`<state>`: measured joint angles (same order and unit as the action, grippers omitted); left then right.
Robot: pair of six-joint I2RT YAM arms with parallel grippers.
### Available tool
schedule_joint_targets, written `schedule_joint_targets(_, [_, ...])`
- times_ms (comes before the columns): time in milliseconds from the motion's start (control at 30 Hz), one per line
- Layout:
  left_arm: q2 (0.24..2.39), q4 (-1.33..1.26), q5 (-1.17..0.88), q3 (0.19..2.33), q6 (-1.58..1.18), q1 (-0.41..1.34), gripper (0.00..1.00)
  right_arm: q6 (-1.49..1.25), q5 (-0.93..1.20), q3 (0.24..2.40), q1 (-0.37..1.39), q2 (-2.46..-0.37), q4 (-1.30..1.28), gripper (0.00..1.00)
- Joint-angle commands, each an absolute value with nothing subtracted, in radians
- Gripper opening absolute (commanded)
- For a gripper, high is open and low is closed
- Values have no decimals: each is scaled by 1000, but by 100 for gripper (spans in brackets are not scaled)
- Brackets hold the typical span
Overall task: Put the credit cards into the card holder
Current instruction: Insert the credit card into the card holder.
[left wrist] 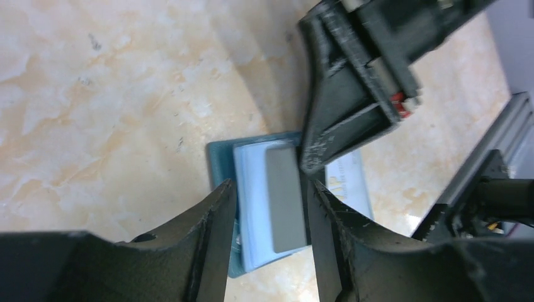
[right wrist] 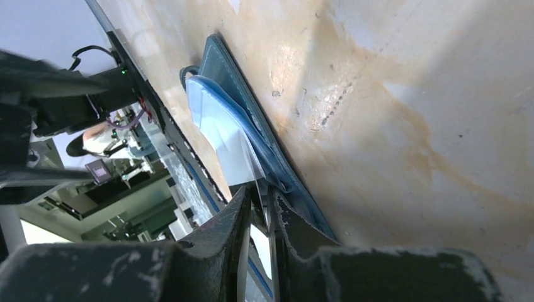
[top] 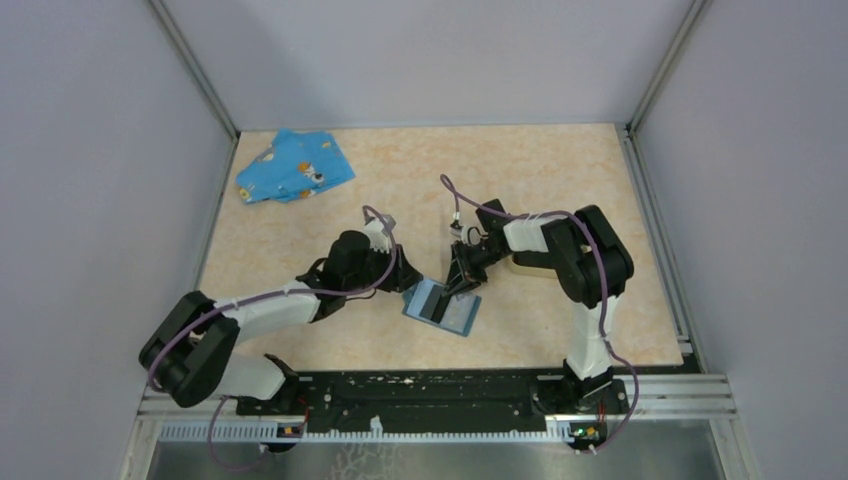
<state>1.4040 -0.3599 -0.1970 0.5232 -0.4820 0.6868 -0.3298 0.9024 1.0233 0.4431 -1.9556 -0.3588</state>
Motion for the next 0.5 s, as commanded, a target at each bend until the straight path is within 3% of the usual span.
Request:
schedule_joint_targets(0, [1277,-257,-244,549,-483,696,52,-287,854,1054,457,-1974,-375,16])
schedule_joint_targets(467, [1234,-435,-239,453,-592,892,45,-275,848,1060,457,-1986,-385,17])
